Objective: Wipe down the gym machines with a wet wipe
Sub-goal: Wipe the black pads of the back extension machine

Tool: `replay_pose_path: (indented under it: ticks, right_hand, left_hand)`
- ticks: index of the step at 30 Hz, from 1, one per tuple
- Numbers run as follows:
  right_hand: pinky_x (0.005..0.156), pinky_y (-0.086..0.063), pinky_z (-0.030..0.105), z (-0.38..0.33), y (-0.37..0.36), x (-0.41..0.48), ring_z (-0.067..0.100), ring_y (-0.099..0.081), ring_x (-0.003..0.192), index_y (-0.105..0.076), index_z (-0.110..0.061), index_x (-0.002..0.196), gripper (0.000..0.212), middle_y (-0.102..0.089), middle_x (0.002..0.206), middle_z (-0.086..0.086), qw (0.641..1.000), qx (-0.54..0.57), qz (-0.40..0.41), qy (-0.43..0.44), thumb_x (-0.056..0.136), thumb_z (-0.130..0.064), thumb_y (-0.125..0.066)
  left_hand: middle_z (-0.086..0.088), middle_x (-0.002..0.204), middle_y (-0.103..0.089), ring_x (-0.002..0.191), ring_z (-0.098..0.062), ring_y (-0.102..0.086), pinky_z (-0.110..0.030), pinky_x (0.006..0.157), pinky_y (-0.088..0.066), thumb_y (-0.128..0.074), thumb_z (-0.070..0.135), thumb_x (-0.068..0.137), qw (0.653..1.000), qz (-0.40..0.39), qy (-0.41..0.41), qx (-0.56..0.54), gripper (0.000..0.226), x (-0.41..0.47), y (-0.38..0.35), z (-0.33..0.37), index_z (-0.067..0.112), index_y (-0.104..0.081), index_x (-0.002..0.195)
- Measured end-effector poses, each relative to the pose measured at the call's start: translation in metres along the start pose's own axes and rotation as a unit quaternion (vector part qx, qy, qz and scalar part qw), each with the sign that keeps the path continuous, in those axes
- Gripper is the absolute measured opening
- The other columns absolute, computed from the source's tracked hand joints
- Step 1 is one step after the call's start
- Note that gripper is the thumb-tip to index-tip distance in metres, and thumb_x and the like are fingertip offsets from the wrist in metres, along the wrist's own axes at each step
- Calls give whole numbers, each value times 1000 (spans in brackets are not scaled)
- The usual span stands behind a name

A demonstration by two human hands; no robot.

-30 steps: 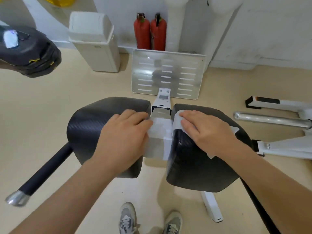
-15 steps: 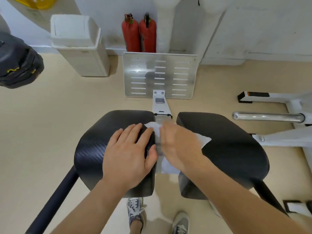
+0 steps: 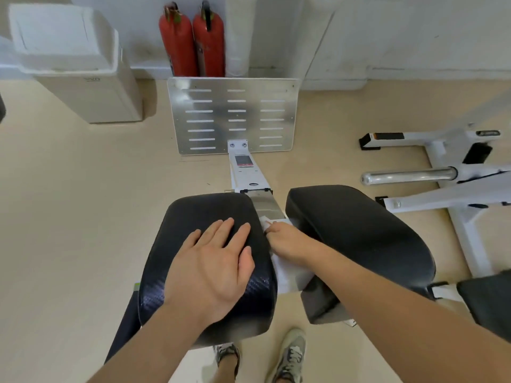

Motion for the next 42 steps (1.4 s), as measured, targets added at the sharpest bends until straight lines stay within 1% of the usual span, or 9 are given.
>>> replay_pose_path:
  ticks: [8, 12, 17, 24, 28, 31, 34, 38, 42]
  right_hand:
    - [82, -47, 36, -27, 31, -15, 29, -51, 106, -53, -9, 117, 23, -49, 119, 12, 972, -180, 141, 54, 95, -14, -48]
    - [72, -41, 32, -25, 8, -57, 21, -51, 83, -52, -10, 124, 28, -56, 124, 10, 961, -251, -46, 106, 98, -16, -41]
    - [109, -27, 45, -23, 17, -67, 26, -54, 111, -32, -16, 142, 40, -53, 123, 2, 936, -316, -97, 125, 103, -25, -30]
    - [86, -37, 30, -5, 20, 62, 29, -53, 117, -48, -10, 136, 39, -54, 134, 14, 935, -305, -161, 80, 103, -26, -33]
    - [70, -42, 25, -10, 21, 66, 26, -56, 101, -56, -5, 125, 34, -59, 125, 13, 923, -350, -92, 132, 101, -18, -36]
    - [101, -42, 41, -17, 11, -23, 28, -46, 128, -26, -6, 149, 54, -36, 150, 14, 905, -364, -34, 219, 103, -34, -24]
    - [121, -9, 44, -18, 6, -93, 23, -17, 148, -11, -10, 153, 60, -10, 161, 11, 895, -374, -53, 236, 103, -42, -14]
    - [111, -27, 46, -12, 20, -47, 26, -46, 128, -42, -14, 139, 41, -50, 139, 7, 900, -395, -73, 172, 101, -26, -30]
    - [86, -41, 36, -20, 23, -15, 27, -51, 114, -42, -15, 139, 39, -51, 130, 4, 914, -385, -74, 105, 101, -25, -37]
  left_hand:
    - [-4, 132, -61, 123, -20, -56, -45, 100, -46, -27, 41, 94, 1000, -17, -1, 2, 52, 2, 1, 3, 24, -59, 131]
    - [-2, 140, -54, 130, -18, -49, -44, 105, -42, -18, 45, 94, 999, -38, -16, 2, 57, 2, -1, 2, 27, -51, 138]
    - [12, 161, -7, 147, -6, -3, -34, 119, -6, 9, 61, 84, 988, -142, -38, -40, 73, 23, -12, -1, 40, -9, 152]
    - [13, 161, -2, 147, -5, 3, -36, 120, -3, -16, 50, 99, 981, -189, -14, -44, 52, 53, -29, 0, 45, -8, 150]
    - [17, 159, -14, 146, -1, -7, -32, 120, -8, -24, 46, 98, 988, -138, 6, -70, 50, 59, -21, -1, 45, -21, 148]
    - [17, 159, -16, 146, -1, -9, -30, 119, -8, -27, 42, 100, 987, -142, 12, -78, 49, 58, -17, 0, 43, -24, 148]
    - [16, 159, -16, 146, -1, -9, -30, 117, -7, -28, 41, 100, 985, -152, 21, -84, 48, 58, -14, 3, 43, -24, 148]
    - [17, 158, -19, 145, -1, -11, -28, 117, -9, -30, 40, 100, 985, -145, 31, -86, 47, 59, -10, 5, 42, -28, 147]
    - [20, 156, -24, 144, 0, -16, -23, 114, -13, -23, 45, 92, 986, -132, 38, -93, 53, 61, -9, 2, 44, -34, 144]
Point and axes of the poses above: each hand's wrist, its own x-axis towards the middle knuckle, its own y-axis out of the back of the hand, z = x × y, the point moved 9 cm from there along x, towards the middle knuckle
